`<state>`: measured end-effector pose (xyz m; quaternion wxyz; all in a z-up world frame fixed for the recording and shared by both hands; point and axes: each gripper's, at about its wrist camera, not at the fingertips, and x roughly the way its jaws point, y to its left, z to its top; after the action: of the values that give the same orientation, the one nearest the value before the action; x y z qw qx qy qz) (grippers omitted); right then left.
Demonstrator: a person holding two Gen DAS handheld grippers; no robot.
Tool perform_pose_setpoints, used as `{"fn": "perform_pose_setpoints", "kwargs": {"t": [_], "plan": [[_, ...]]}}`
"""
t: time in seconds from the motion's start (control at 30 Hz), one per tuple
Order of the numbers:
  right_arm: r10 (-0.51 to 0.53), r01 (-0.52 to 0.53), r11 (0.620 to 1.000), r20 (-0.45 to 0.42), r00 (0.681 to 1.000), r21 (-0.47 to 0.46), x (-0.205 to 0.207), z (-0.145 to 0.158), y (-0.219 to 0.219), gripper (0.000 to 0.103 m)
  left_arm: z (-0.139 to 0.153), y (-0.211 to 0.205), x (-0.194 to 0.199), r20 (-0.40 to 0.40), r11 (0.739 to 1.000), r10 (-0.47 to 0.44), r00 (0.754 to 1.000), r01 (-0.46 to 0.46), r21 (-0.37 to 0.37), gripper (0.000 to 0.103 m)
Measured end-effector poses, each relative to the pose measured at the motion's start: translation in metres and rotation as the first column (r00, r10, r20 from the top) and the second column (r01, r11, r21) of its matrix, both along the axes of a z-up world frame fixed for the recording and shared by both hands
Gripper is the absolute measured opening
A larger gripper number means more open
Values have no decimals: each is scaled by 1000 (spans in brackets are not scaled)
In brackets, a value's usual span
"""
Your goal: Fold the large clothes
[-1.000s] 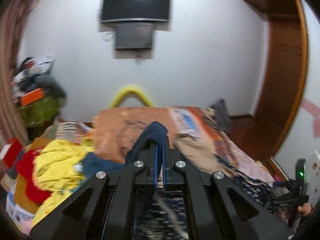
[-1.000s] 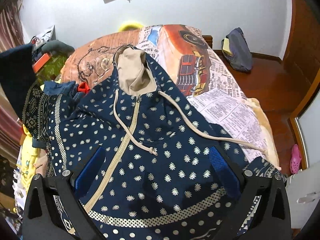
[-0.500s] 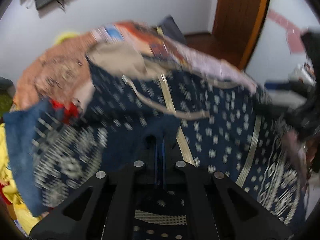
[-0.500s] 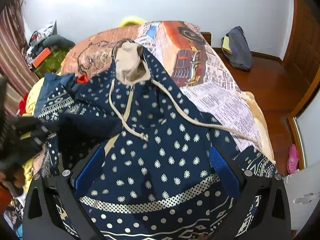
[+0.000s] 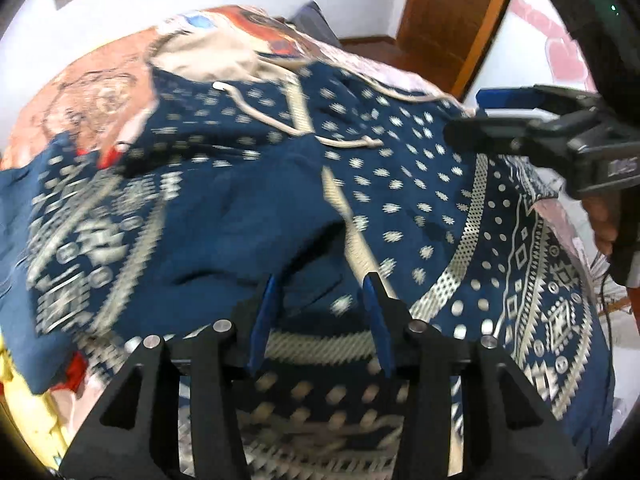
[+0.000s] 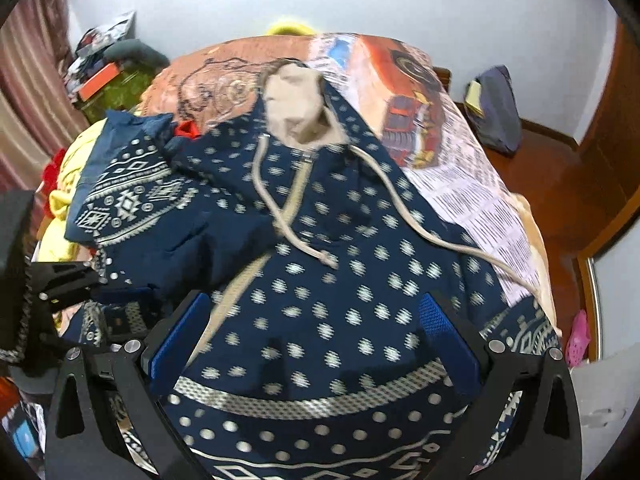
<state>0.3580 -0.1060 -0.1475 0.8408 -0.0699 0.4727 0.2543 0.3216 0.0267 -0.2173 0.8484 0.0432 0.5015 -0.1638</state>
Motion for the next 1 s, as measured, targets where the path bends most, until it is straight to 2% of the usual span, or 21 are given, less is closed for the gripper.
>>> {"fn": "perform_pose_setpoints", "kwargs": {"t": [0.1,0.23,0.37,0.5,0.57,0.63,0.77,0.8,0.87,0.9,0.93,1.0], "plan": [[43,-43,999,30,999,-25,-7,6,22,103,18,35,-15,46,997,72,996,-72,2,50],[130,-125,990,68,989,-69,-17,10,58,103,38,88,-30,101,982,186,977,-189,23,51],[217,-205,971,96,971,-121,-28,7,98,103,43,128,-42,126,960,275,953,-280,26,51],[290,-271,947,99,952,-172,-35,-5,137,101,40,156,-53,119,944,327,937,-330,2,51],[313,-297,936,66,947,-188,-33,-16,157,93,37,166,-56,117,938,345,931,-347,-5,51],[333,-322,926,24,943,-199,-30,-28,171,79,36,172,-56,111,936,352,929,-352,-20,51],[343,-340,909,-31,939,-241,-24,-55,189,62,35,180,-42,99,933,358,928,-354,-60,51],[336,-336,910,-40,941,-244,-22,-61,189,56,36,182,-38,96,933,360,928,-354,-70,51],[324,-330,921,-62,944,-209,-16,-68,187,50,39,185,-24,92,932,357,930,-349,-96,51],[316,-323,928,-63,946,-188,-14,-69,184,42,39,186,-18,88,932,355,931,-346,-106,51],[306,-311,932,-58,950,-186,-12,-69,181,29,38,187,-7,80,931,357,931,-347,-117,51],[288,-293,939,-52,956,-183,-7,-70,174,21,35,189,9,63,927,360,931,-350,-132,51]]}}
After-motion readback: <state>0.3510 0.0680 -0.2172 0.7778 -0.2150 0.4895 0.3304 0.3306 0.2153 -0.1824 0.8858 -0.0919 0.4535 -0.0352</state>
